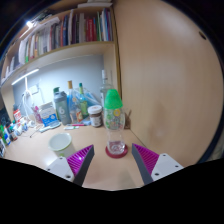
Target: Pour water
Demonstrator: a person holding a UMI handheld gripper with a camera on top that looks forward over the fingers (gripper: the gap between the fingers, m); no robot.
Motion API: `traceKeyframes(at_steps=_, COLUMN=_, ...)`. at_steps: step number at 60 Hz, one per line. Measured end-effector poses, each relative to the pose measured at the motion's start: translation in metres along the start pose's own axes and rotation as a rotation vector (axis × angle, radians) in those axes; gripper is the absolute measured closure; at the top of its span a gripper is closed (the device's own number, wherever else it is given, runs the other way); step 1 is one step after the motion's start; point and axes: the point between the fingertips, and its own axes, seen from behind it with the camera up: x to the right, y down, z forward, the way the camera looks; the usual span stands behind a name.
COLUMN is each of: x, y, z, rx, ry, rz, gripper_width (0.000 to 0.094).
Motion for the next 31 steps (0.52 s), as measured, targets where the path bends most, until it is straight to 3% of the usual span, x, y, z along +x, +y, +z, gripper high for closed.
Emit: traceKeyframes(at_steps=31, x=-0.151, y=0.026, z=-0.334, rx=-0.013, ry=-0.108, rz=-0.076, gripper_width=0.0094)
